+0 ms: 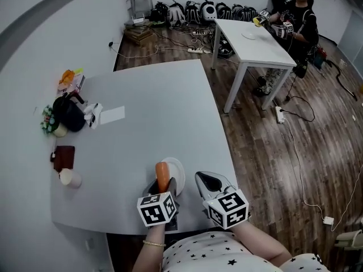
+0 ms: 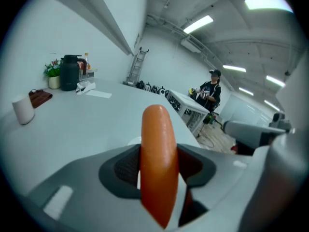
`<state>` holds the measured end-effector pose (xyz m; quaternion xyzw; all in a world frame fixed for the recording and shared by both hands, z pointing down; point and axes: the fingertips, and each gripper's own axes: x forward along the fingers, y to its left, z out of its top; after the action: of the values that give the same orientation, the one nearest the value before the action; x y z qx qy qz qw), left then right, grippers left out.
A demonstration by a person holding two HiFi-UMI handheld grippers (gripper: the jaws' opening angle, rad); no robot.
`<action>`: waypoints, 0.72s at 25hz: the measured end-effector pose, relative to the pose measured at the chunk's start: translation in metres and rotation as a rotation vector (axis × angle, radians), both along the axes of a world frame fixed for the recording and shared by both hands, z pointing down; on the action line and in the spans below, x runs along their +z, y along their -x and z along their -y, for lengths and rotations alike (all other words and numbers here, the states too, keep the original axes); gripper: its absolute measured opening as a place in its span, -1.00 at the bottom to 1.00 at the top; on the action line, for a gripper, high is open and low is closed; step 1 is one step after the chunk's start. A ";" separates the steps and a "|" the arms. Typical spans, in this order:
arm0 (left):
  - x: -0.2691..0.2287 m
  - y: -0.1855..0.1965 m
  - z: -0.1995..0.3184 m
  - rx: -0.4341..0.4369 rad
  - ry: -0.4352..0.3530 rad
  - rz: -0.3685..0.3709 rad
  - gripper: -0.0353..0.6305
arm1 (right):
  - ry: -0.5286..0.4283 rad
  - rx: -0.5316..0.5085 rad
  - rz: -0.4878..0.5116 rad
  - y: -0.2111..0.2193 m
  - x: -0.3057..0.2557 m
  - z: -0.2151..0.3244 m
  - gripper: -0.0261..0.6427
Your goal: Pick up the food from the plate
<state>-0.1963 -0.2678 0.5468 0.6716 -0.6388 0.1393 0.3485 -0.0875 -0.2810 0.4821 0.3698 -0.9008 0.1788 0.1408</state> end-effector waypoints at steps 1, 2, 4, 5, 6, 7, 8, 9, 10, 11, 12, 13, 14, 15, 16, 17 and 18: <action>-0.012 0.000 -0.005 -0.014 -0.033 -0.010 -0.27 | -0.004 -0.009 0.002 0.001 -0.001 -0.002 -0.93; -0.023 0.000 -0.009 -0.029 -0.065 -0.021 -0.26 | -0.009 -0.019 0.003 0.001 -0.002 -0.003 -0.93; -0.044 0.000 -0.019 -0.052 -0.122 -0.045 -0.26 | -0.016 -0.038 0.007 0.002 -0.004 -0.008 -0.93; -0.053 -0.001 -0.023 -0.059 -0.144 -0.053 -0.26 | -0.019 -0.047 0.009 0.003 -0.004 -0.011 -0.93; -0.060 -0.001 -0.027 -0.064 -0.162 -0.057 -0.26 | -0.022 -0.055 0.010 0.003 -0.004 -0.013 -0.93; -0.065 -0.002 -0.030 -0.069 -0.177 -0.056 -0.26 | -0.025 -0.062 0.010 0.004 -0.004 -0.015 -0.93; -0.069 -0.002 -0.032 -0.074 -0.188 -0.053 -0.26 | -0.026 -0.068 0.010 0.004 -0.005 -0.016 -0.93; -0.072 -0.002 -0.034 -0.079 -0.195 -0.051 -0.26 | -0.028 -0.074 0.011 0.005 -0.005 -0.017 -0.93; -0.073 -0.002 -0.035 -0.083 -0.200 -0.050 -0.26 | -0.029 -0.080 0.014 0.006 -0.006 -0.018 -0.93; -0.074 -0.002 -0.036 -0.086 -0.202 -0.049 -0.26 | -0.031 -0.084 0.017 0.007 -0.008 -0.019 -0.93; -0.074 -0.002 -0.036 -0.088 -0.203 -0.047 -0.26 | -0.034 -0.088 0.020 0.007 -0.009 -0.019 -0.93; -0.074 -0.002 -0.037 -0.090 -0.202 -0.047 -0.26 | -0.037 -0.090 0.022 0.007 -0.011 -0.019 -0.93; -0.074 -0.003 -0.037 -0.092 -0.201 -0.047 -0.26 | -0.041 -0.091 0.023 0.007 -0.012 -0.020 -0.93; -0.073 -0.003 -0.037 -0.093 -0.200 -0.046 -0.27 | -0.044 -0.091 0.022 0.006 -0.013 -0.020 -0.93; -0.073 -0.004 -0.038 -0.093 -0.200 -0.044 -0.27 | -0.047 -0.090 0.020 0.006 -0.014 -0.020 -0.93; -0.073 -0.004 -0.038 -0.092 -0.200 -0.042 -0.26 | -0.048 -0.089 0.018 0.005 -0.014 -0.021 -0.93; -0.073 -0.004 -0.038 -0.090 -0.201 -0.041 -0.26 | -0.050 -0.088 0.016 0.005 -0.014 -0.021 -0.93</action>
<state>-0.1918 -0.2301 0.4742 0.6764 -0.6718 0.0451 0.2984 -0.0925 -0.2600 0.4682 0.3317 -0.9215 0.1528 0.1319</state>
